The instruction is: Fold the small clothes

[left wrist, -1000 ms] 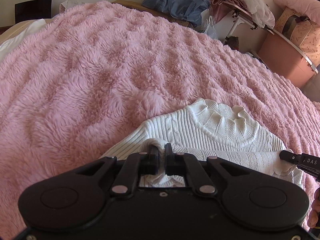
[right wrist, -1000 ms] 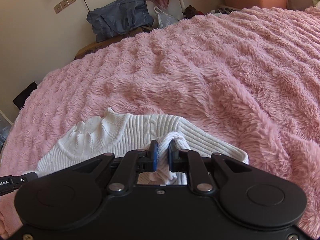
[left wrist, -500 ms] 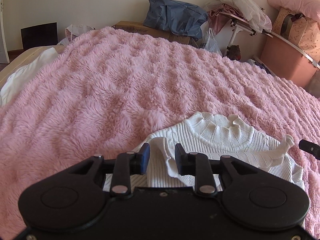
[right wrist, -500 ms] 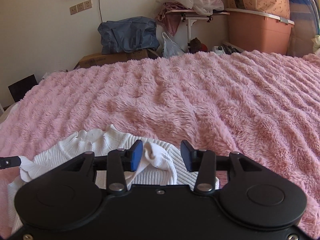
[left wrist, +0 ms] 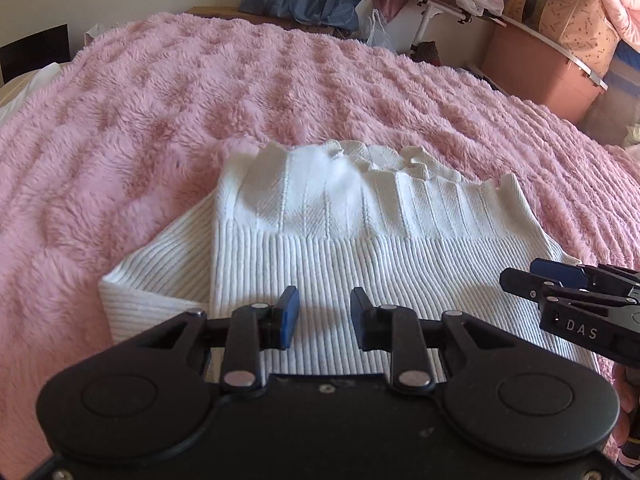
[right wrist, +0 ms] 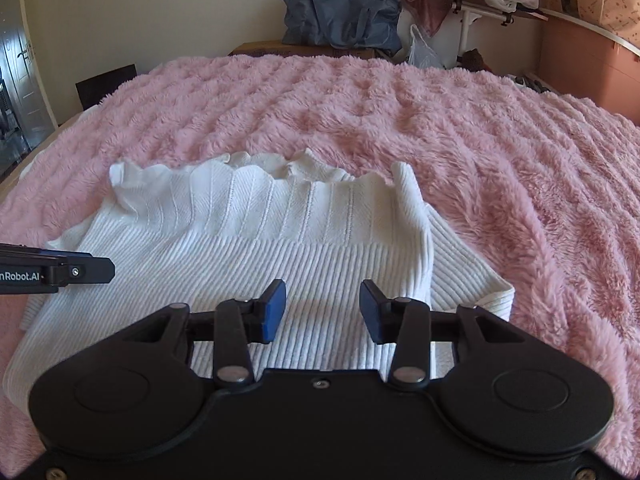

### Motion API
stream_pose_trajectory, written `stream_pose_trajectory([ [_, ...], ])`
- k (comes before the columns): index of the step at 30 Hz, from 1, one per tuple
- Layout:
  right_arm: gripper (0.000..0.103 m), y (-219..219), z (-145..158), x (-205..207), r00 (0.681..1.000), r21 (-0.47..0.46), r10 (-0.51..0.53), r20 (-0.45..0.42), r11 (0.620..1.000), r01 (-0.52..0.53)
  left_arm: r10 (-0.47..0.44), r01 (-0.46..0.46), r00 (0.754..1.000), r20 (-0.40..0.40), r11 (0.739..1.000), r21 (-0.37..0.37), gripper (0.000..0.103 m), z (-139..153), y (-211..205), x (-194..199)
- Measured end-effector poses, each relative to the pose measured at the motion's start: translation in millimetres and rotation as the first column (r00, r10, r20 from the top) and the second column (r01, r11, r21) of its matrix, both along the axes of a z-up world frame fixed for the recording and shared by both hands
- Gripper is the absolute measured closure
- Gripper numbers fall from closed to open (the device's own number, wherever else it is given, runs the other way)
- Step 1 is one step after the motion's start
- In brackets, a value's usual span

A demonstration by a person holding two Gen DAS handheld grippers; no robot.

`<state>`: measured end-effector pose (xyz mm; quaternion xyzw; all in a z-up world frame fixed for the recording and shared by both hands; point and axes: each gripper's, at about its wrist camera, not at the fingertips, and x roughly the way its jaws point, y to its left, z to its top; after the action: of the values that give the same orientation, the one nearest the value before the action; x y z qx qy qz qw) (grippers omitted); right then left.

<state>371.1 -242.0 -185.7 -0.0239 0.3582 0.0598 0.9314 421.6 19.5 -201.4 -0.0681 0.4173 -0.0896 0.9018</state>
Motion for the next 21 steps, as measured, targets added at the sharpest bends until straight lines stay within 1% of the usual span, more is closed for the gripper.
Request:
stream_pose_trajectory([
  [2,0.061,3,-4,10,1.000,-0.013,0.014,0.015,1.000,-0.014,0.010,-0.010,1.000,-0.002,1.000,0.001,0.076,-6,-2,13],
  [4,0.061,3,-9,24,1.000,-0.022,0.009,0.010,1.000,-0.009,0.034,-0.034,0.999,-0.009,0.999,0.000,0.076,-11,2,28],
  [7,0.061,-3,-12,41,0.999,-0.034,-0.042,0.011,0.999,0.042,0.077,-0.077,0.997,-0.019,0.997,-0.010,0.076,-18,12,45],
  [9,0.063,-11,-13,50,0.997,-0.036,-0.072,0.020,0.997,0.073,0.083,-0.084,0.996,-0.021,0.996,-0.027,0.074,-21,18,49],
  [10,0.063,-15,-14,54,0.996,-0.051,-0.091,0.026,0.994,0.092,0.084,-0.084,0.996,-0.020,0.996,-0.032,0.074,-22,20,51],
  [11,0.063,-19,-15,57,0.993,-0.066,-0.111,0.033,0.991,0.113,0.084,-0.085,0.996,-0.020,0.996,-0.040,0.074,-21,22,51],
  [13,0.063,-28,-15,61,0.991,-0.066,-0.131,0.034,0.989,0.133,0.086,-0.087,0.996,-0.015,0.995,-0.044,0.073,-20,24,50],
  [16,0.068,-37,-14,62,0.988,-0.063,-0.151,0.033,0.986,0.153,0.101,-0.101,0.995,-0.010,0.993,-0.055,0.073,-16,27,48],
  [18,0.066,-39,-11,58,0.985,-0.070,-0.170,0.032,0.983,0.172,0.123,-0.123,0.992,-0.007,0.990,-0.074,0.075,-9,29,40],
  [19,0.063,-42,-6,52,0.983,-0.055,-0.180,0.036,0.982,0.182,0.122,-0.121,0.993,0.005,0.989,-0.083,0.076,-3,30,31],
  [21,0.064,-52,8,31,0.987,0.038,-0.152,0.043,0.988,0.151,0.102,-0.099,0.994,0.032,0.991,-0.093,0.075,9,32,10],
])
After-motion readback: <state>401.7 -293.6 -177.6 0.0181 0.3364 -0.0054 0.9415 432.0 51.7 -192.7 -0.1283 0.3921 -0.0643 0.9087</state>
